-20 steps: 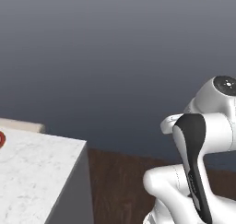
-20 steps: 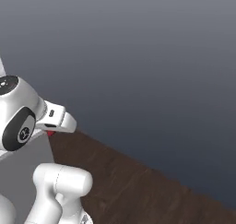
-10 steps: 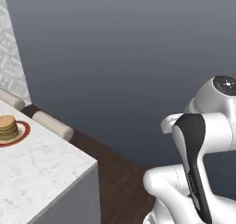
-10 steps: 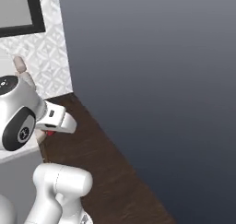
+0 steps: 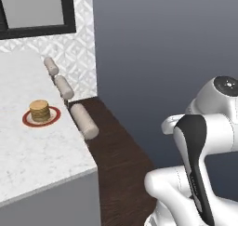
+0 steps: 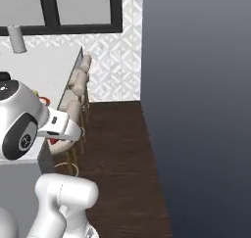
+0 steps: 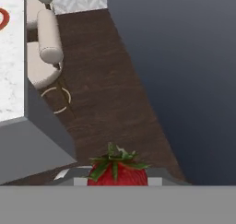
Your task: Take the strawberry from the fridge and place it on top of the pancake, located on the dining counter.
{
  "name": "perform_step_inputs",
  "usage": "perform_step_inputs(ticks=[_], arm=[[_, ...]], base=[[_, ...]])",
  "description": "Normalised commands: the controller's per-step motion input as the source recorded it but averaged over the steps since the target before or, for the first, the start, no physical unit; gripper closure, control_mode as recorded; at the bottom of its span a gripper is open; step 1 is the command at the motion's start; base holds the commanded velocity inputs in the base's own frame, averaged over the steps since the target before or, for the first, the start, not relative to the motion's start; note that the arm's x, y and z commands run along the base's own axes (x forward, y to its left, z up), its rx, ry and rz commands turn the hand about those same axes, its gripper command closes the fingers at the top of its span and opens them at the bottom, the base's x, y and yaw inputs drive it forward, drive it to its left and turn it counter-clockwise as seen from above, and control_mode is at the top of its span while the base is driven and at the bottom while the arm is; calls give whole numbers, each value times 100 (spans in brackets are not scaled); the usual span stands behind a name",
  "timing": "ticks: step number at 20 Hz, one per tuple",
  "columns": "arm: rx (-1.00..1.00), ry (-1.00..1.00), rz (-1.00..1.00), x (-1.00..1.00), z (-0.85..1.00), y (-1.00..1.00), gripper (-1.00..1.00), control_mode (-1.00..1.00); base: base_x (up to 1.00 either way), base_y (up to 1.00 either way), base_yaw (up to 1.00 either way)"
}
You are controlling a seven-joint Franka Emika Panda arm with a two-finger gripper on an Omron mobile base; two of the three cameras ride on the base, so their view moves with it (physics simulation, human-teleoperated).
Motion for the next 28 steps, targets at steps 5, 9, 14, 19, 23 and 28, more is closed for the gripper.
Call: perform_step_inputs(ticks=[5, 9, 14, 19, 23, 28], arm=[[0, 0, 0, 0, 0, 0, 100, 100], [0, 0, 0, 0, 0, 0, 100, 100], [0, 0, 0, 0, 0, 0, 100, 100], [0, 0, 0, 0, 0, 0, 100, 100], [0, 0, 0, 0, 0, 0, 100, 100], [0, 0, 0, 0, 0, 0, 100, 100]], base=[[42, -70, 72], [63, -57, 82], [68, -43, 83], [38, -90, 69], [0, -100, 65], [0, -97, 72]])
